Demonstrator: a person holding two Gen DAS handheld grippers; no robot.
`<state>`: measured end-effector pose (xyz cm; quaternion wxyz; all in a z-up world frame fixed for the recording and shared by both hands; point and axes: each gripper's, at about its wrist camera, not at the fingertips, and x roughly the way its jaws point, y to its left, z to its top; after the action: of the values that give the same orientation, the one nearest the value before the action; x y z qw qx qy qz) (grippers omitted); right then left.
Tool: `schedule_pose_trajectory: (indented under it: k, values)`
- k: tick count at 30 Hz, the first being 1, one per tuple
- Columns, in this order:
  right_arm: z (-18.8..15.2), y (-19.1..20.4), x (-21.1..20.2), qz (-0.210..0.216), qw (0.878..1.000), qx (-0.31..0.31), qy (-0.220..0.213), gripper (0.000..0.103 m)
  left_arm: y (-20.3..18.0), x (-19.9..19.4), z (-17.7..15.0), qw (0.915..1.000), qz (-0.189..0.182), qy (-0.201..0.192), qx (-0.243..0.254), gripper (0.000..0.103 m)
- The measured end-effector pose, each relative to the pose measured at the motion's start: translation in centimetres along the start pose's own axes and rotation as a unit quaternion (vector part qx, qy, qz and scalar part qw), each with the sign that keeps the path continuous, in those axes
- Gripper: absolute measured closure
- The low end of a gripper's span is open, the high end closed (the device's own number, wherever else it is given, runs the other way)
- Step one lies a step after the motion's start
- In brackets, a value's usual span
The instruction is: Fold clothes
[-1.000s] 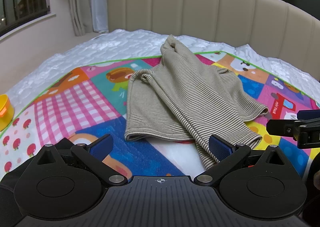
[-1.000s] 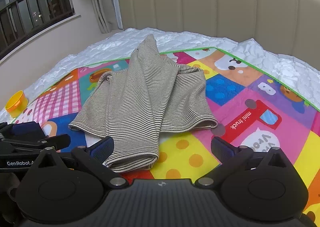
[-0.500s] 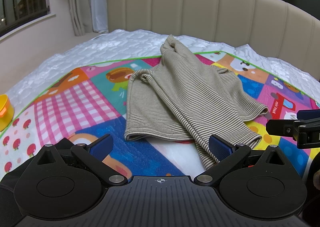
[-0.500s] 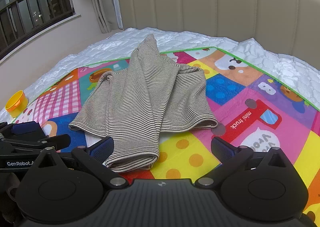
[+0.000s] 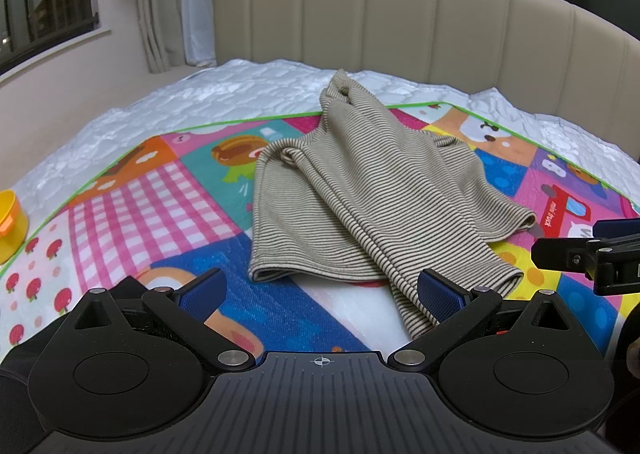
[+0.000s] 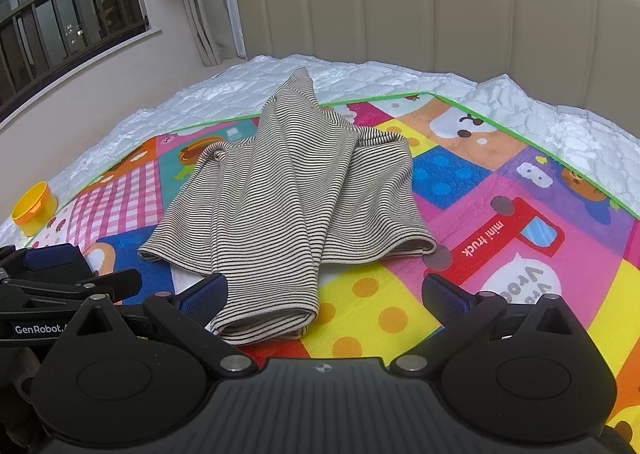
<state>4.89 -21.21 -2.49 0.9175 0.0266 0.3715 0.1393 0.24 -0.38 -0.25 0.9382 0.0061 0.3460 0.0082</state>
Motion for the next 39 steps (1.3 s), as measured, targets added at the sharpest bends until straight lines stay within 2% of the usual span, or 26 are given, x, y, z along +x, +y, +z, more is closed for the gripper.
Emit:
schedule_pose_trajectory:
  k: [16,39]
  values:
    - [0.0,0.0,0.0,0.001,1.000,0.001,-0.001,0.000,-0.1,-0.2,0.0,1.0000,0.001,-0.001,0.002,0.000]
    - [0.0,0.1,1.1,-0.005,1.000,-0.007,0.017,0.000,-0.1,0.5,-0.1,0.9997,-0.016,0.020,0.003,0.000]
